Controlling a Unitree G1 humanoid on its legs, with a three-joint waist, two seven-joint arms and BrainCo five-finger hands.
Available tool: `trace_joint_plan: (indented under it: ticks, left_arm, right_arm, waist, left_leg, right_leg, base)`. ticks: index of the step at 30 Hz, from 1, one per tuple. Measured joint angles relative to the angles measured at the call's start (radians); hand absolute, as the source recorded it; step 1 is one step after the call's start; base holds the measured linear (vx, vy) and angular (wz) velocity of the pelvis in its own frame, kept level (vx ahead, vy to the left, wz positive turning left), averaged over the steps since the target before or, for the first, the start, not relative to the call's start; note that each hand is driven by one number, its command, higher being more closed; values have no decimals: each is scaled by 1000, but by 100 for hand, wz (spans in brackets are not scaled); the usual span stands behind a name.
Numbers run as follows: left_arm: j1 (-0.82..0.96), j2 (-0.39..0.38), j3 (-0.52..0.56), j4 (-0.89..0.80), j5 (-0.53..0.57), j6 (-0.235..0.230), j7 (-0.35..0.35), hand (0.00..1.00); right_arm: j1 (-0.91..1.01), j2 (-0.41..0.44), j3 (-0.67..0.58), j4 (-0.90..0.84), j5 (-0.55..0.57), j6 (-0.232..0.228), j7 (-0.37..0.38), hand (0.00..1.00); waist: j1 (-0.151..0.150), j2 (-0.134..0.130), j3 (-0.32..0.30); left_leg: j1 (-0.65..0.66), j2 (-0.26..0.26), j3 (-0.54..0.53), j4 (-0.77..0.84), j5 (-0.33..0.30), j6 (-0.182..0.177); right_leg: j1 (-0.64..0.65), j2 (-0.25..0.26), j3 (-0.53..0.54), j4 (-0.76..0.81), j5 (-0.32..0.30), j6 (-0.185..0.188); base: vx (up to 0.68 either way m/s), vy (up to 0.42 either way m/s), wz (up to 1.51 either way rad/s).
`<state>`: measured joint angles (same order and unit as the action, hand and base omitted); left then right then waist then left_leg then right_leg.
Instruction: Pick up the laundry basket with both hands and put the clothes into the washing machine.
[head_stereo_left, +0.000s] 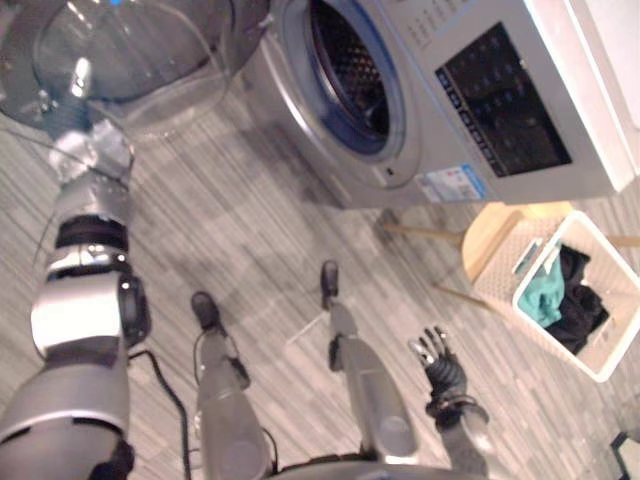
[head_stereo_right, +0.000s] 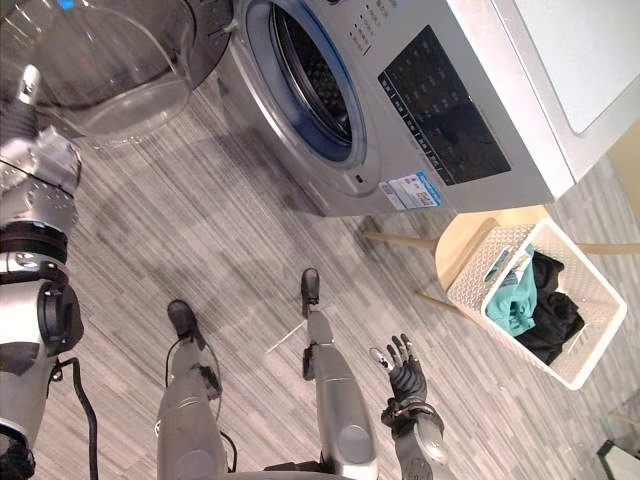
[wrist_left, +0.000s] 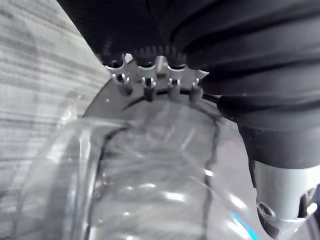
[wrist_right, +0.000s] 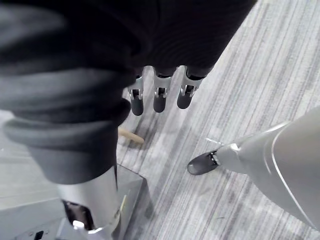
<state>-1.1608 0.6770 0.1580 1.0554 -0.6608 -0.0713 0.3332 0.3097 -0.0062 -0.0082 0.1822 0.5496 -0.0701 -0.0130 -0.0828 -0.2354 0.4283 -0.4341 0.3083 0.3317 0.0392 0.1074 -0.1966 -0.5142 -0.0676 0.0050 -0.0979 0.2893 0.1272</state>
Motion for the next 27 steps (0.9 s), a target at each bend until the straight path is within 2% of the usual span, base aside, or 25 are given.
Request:
trace_joint_plan:
  ticks: [5, 12, 14, 17, 19, 20, 22, 24, 26, 27]
  left_arm:
    - [-12, 0, 4, -73, -14, -24, 6, 0]
    - [-18, -14, 10, -126, -32, -32, 8, 0]
    - [0, -44, 12, -148, -32, -34, 6, 0]
    - [93, -123, 55, -170, -30, -37, -1, 0]
    - [235, -204, 90, -199, -30, -48, -2, 0]
    - [273, -226, 91, -199, -30, -49, -1, 0]
    - [448, -316, 92, -198, -30, -47, -4, 0]
    - [572, -390, 89, -178, -27, -43, -13, 0]
    - [702, -467, 84, -150, 6, -31, -49, 0]
    - [788, -517, 74, -121, 38, -12, -78, 0]
  right_arm:
    - [24, -1, -1, -16, 0, -1, 16, 0]
    - [32, -1, -3, -41, 1, 2, 18, 0]
    - [35, -2, -5, -42, 0, 2, 18, 0]
    - [41, -3, -14, -40, -1, 6, 18, 0]
    - [40, -3, -25, -18, -2, 7, 17, 0]
    - [38, -3, -27, -3, -3, 8, 17, 0]
    - [25, -4, -36, 95, -13, 15, 14, 0]
    - [-22, -4, -74, 213, -31, 27, 9, 0]
    - [-93, -7, -154, 355, -55, 42, -3, 0]
    - [-140, -22, -216, 461, -73, 51, -12, 0]
  waist:
    - [15, 0, 0]
    - [25, 3, -1]
    - [38, 14, -6]
    - [43, 59, -31]
    - [47, 88, -53]
    - [48, 93, -55]
    - [51, 100, -77]
    - [53, 111, -91]
    - [51, 132, -108]
    - [46, 153, -132]
  left_leg:
    - [-47, 47, -2, 101, -59, -9]
    - [-95, 71, -25, 181, -77, -5]
    - [-101, 74, -30, 200, -84, -4]
    - [-108, 76, -47, 220, -91, 3]
    - [-88, 74, -50, 222, -92, 3]
    - [-74, 73, -50, 220, -92, 3]
    - [-18, 55, -45, 201, -93, 5]
    - [36, 38, -41, 164, -93, 8]
    - [100, 14, -26, 114, -75, 15]
    - [141, -12, -24, 68, -62, 18]
  right_leg:
    - [-9, 21, 0, 0, 7, 4]
    - [-13, 31, -5, 0, 9, 2]
    - [-9, 31, -5, 0, 10, 1]
    - [5, 30, -18, 0, 9, 1]
    - [30, 28, -25, 0, 8, 1]
    - [42, 28, -26, 0, 4, -2]
    - [90, 20, -32, 0, -26, -34]
    - [128, 12, -33, 0, -39, -37]
    - [160, -5, -32, 13, -52, -31]
    - [179, -21, -32, 16, -65, -21]
  base:
    - [-45, -49, -12]
    - [-39, -18, 1]
    - [-34, 1, 2]
    - [-33, 12, 13]
    - [-18, 15, 8]
    - [-4, 10, 12]
    - [2, 12, 14]
    - [8, 11, 13]
    - [14, 21, 14]
    - [19, 33, 15]
